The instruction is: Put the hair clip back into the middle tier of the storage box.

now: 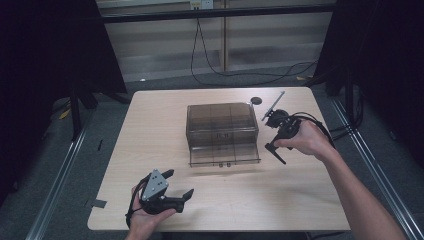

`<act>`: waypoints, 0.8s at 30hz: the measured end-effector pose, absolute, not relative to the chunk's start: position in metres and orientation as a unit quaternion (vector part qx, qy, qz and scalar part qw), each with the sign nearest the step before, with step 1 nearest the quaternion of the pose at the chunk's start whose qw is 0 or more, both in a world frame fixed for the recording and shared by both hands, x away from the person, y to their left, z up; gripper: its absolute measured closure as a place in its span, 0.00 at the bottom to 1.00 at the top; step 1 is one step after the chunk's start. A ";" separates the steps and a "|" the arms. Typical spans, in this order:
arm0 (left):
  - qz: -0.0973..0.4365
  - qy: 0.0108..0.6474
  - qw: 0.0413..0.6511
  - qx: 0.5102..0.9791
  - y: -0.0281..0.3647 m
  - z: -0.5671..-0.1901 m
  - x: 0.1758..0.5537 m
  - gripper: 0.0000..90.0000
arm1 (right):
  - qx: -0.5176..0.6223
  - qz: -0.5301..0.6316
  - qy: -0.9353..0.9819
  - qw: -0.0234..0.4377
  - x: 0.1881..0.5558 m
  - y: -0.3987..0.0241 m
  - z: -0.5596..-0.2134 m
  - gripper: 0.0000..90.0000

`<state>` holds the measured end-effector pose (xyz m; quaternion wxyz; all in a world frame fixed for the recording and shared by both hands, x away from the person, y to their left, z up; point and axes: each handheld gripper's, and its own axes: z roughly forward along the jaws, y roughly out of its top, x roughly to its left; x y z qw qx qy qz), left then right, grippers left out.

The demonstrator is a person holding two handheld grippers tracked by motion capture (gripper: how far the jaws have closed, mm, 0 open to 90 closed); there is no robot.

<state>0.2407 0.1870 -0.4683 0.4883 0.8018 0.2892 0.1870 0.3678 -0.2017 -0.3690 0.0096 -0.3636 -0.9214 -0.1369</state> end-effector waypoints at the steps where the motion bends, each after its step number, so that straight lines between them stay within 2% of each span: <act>1: 0.187 0.290 0.489 0.801 0.187 -0.468 0.241 0.11 | -0.360 -0.138 -0.922 0.009 0.368 -0.200 -0.368 0.86; 24: 0.188 0.289 0.487 0.802 0.189 -0.468 0.241 0.11 | -0.331 -0.131 -0.935 0.012 0.381 -0.162 -0.362 0.86</act>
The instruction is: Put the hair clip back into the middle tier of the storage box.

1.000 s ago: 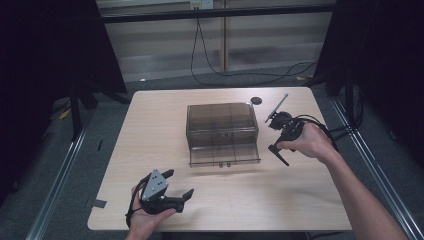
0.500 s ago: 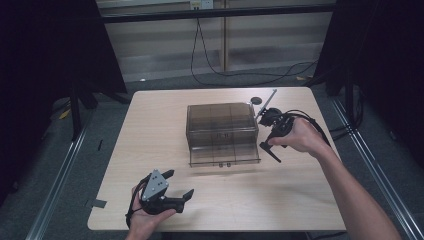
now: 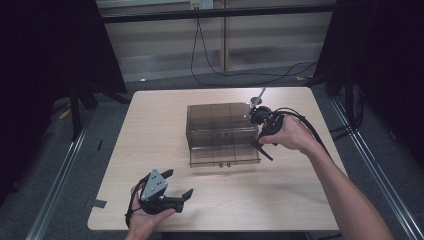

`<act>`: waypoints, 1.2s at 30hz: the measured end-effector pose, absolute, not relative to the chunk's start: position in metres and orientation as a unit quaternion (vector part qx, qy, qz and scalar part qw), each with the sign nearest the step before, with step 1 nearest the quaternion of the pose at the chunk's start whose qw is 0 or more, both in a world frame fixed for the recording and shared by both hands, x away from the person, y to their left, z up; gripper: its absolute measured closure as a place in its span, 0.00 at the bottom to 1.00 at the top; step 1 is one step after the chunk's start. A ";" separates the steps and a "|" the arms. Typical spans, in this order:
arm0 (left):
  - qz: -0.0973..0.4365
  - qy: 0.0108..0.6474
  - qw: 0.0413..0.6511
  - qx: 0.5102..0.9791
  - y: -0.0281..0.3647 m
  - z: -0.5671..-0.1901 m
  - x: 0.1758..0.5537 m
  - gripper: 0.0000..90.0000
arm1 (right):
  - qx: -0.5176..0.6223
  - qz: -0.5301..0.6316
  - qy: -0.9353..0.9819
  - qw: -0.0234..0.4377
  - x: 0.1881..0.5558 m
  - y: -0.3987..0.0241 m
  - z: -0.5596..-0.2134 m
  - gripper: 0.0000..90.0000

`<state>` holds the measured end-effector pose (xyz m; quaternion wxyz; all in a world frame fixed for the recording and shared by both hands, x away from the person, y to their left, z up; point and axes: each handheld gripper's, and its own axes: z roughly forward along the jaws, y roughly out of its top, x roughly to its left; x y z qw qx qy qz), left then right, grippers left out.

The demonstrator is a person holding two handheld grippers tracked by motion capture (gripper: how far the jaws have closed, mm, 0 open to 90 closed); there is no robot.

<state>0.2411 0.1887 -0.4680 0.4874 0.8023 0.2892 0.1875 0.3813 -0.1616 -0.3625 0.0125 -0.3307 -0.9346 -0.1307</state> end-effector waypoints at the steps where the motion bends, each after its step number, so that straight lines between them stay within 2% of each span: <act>1: 0.188 0.288 0.487 0.803 0.189 -0.468 0.241 0.11 | -0.329 -0.128 -0.936 0.012 0.382 -0.160 -0.363 0.86; 36: 0.189 0.291 0.490 0.800 0.191 -0.468 0.241 0.11 | -0.281 -0.121 -0.952 0.029 0.400 -0.103 -0.367 0.86</act>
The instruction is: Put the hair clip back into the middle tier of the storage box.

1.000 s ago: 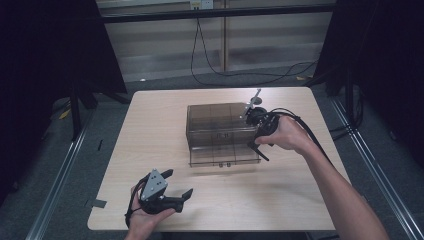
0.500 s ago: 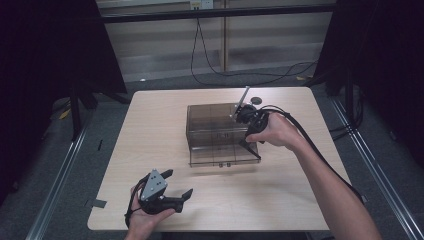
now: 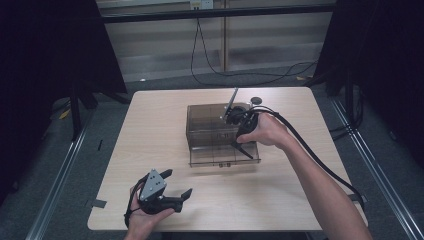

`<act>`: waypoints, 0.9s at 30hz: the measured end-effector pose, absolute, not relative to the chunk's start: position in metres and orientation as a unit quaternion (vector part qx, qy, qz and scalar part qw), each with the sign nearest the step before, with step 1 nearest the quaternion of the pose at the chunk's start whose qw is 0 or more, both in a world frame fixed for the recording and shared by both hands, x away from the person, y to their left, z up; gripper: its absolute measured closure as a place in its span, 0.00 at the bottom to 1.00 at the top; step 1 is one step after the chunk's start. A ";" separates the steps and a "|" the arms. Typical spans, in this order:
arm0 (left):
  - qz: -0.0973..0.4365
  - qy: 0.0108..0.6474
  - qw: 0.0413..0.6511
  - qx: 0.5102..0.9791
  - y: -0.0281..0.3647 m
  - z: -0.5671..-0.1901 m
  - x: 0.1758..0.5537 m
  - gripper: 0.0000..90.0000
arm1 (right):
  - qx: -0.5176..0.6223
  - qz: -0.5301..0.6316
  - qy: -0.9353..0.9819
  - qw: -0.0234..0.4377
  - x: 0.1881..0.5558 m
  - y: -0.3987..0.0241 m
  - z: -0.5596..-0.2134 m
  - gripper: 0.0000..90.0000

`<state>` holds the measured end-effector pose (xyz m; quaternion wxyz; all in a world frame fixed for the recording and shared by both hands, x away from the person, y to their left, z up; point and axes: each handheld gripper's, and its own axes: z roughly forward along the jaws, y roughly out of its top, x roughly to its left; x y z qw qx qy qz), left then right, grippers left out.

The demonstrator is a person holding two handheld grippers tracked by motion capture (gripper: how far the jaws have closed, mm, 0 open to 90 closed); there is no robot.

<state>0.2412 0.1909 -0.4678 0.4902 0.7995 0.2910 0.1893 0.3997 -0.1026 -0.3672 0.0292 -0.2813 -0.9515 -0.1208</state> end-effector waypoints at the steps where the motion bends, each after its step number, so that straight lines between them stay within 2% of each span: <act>1: 0.189 0.291 0.491 0.799 0.191 -0.468 0.241 0.11 | -0.281 -0.124 -0.951 0.029 0.400 -0.101 -0.368 0.86; 27: 0.187 0.291 0.493 0.798 0.191 -0.467 0.241 0.11 | -0.258 -0.119 -0.958 0.035 0.416 -0.062 -0.382 0.86</act>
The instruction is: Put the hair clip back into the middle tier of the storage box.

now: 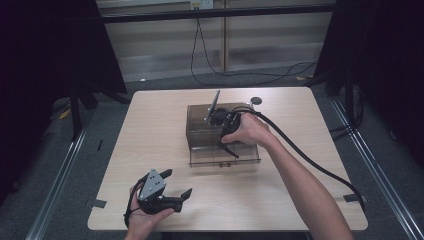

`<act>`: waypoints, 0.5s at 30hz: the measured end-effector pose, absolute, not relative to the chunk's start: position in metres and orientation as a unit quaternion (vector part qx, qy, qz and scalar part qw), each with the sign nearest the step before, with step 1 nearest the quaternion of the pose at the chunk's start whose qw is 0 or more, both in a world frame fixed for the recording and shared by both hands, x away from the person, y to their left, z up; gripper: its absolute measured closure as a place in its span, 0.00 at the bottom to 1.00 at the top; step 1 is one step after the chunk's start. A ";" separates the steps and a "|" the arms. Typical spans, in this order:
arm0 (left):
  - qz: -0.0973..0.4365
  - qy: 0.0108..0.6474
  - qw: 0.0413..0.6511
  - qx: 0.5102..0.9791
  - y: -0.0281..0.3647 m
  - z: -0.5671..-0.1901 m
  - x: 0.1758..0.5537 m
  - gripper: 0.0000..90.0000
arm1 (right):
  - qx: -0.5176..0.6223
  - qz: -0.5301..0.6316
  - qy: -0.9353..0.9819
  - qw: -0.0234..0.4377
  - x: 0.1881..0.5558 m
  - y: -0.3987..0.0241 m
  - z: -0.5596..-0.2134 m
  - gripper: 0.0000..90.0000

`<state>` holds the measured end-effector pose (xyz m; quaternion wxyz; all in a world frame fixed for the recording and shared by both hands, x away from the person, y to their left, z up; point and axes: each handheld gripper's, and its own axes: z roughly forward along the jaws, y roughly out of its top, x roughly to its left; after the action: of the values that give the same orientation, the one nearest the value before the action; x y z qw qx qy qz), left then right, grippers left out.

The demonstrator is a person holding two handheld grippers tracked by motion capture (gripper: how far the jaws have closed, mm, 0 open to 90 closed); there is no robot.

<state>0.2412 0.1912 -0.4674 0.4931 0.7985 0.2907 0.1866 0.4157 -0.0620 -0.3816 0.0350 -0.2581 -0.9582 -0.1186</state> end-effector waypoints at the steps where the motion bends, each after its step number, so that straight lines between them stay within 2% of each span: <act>1: 0.187 0.291 0.492 0.799 0.191 -0.467 0.241 0.11 | -0.257 -0.123 -0.958 0.033 0.416 -0.062 -0.383 0.86; 15: 0.185 0.292 0.492 0.799 0.192 -0.467 0.241 0.11 | -0.244 -0.117 -0.962 0.034 0.423 -0.052 -0.391 0.86</act>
<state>0.2407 0.1917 -0.4672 0.4923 0.7989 0.2922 0.1846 0.4229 -0.0524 -0.3905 0.0343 -0.2445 -0.9620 -0.1169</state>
